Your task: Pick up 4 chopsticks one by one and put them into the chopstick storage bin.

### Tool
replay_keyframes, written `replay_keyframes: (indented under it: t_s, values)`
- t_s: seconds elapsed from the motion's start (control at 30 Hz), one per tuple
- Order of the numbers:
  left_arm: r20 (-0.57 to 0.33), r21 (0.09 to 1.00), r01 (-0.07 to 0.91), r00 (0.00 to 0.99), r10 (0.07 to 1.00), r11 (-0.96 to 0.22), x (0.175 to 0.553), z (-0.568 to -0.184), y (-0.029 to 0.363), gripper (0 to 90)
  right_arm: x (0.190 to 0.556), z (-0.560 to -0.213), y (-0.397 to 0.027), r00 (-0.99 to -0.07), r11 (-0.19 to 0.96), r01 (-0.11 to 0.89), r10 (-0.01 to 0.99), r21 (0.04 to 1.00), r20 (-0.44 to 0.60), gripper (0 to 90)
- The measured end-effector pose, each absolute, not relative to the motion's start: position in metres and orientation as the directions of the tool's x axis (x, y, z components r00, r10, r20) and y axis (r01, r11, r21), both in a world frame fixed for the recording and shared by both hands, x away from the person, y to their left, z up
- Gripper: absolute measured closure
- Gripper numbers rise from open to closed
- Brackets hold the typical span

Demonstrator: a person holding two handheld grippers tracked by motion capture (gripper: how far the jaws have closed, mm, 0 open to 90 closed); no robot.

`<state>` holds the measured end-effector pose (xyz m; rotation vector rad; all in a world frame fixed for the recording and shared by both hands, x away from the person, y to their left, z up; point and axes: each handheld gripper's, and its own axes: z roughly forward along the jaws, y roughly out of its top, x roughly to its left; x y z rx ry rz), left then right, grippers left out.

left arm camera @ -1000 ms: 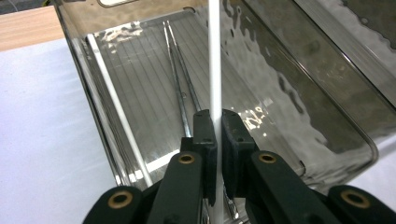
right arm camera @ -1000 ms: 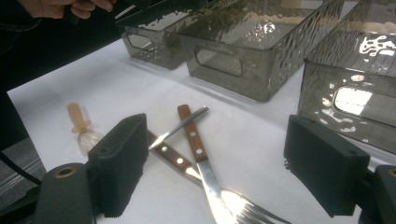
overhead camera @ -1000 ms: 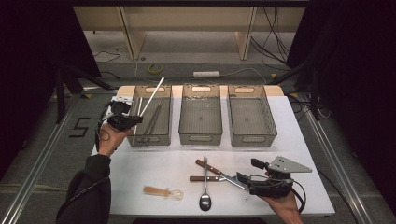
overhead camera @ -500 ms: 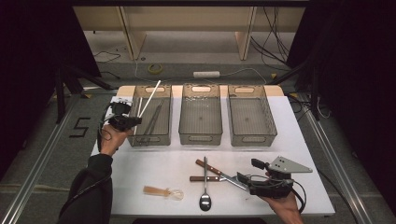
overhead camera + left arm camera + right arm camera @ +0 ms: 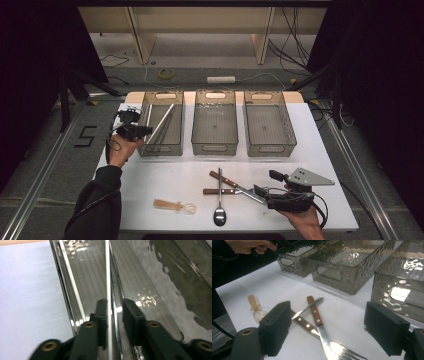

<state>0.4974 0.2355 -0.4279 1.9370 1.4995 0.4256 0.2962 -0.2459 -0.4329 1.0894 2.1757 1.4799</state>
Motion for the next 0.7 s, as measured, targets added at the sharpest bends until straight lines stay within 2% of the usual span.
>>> replay_keyframes:
  t_s: [0.2,0.4,0.7]
  values:
    - [-0.138,0.65,0.743,0.321,0.937,-0.159,0.493,-0.423,0.231,53.6,0.296,-0.432,-0.245,-0.673,0.187,0.419,0.721,0.889,0.165,23.0]
    - [-0.147,0.653,0.728,0.395,0.907,-0.211,0.481,-0.408,0.223,41.9,0.295,-0.432,-0.246,-0.674,0.189,0.416,0.721,0.89,0.162,23.0]
    - [-0.133,0.654,0.688,0.514,0.847,-0.315,0.459,-0.388,0.203,31.8,0.295,-0.431,-0.246,-0.675,0.189,0.412,0.72,0.892,0.159,23.1]
